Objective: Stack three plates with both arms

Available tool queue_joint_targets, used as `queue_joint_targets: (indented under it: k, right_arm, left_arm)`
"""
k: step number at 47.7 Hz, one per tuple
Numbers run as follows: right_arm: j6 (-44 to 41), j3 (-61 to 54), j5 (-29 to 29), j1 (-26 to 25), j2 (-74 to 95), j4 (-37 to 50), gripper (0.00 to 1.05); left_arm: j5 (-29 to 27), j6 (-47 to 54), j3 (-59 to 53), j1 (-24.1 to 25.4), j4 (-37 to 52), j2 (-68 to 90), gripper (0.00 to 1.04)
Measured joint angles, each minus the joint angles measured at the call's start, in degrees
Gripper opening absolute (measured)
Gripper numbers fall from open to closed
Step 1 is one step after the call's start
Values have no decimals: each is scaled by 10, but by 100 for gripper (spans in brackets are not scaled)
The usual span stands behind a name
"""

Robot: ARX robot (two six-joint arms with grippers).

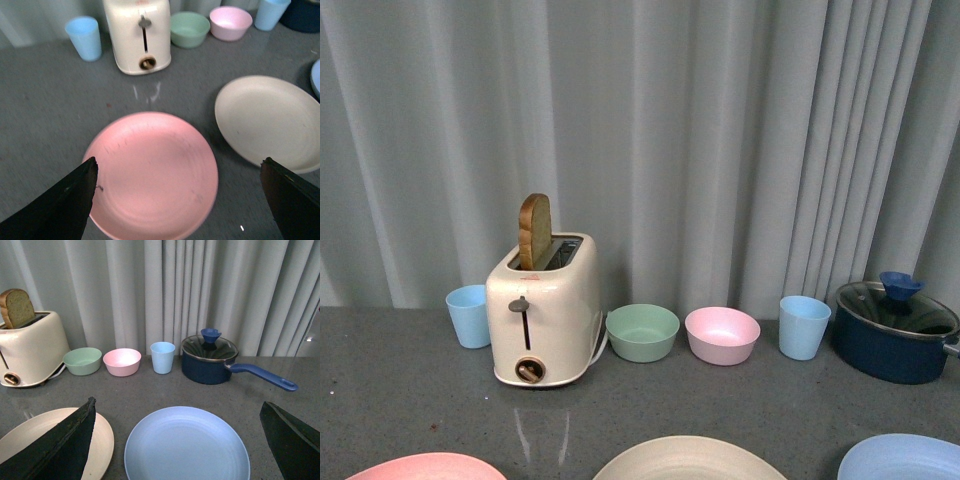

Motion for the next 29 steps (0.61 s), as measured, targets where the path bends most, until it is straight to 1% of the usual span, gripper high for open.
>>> queue_joint_targets:
  k: [3,6,8,11,12,19,24,29]
  right_arm:
    - [0,0,0,0,0,0,97]
    - [0,0,0,0,0,0,97]
    - [0,0,0,0,0,0,97]
    - [0,0,0,0,0,0,97]
    - [0,0,0,0,0,0,97]
    - [0,0,0,0,0,0,97]
    - [0,0,0,0,0,0,97]
    - [0,0,0,0,0,0,97]
  left_arm:
    - [4,6,38,-8,38,72,98]
    - [-9,16,85,-18,72,165,98]
    - [-11,25,120,-21,76,231,98]
    - [-36,35,169,-25,81,326,98]
    - [-36,36,178,-26,80,341,98]
    - [-52,81,330,-16,14,559,98]
    - [-60,110,408,6,-27,641,98]
    - [-70,125,457,31,-45,688,98]
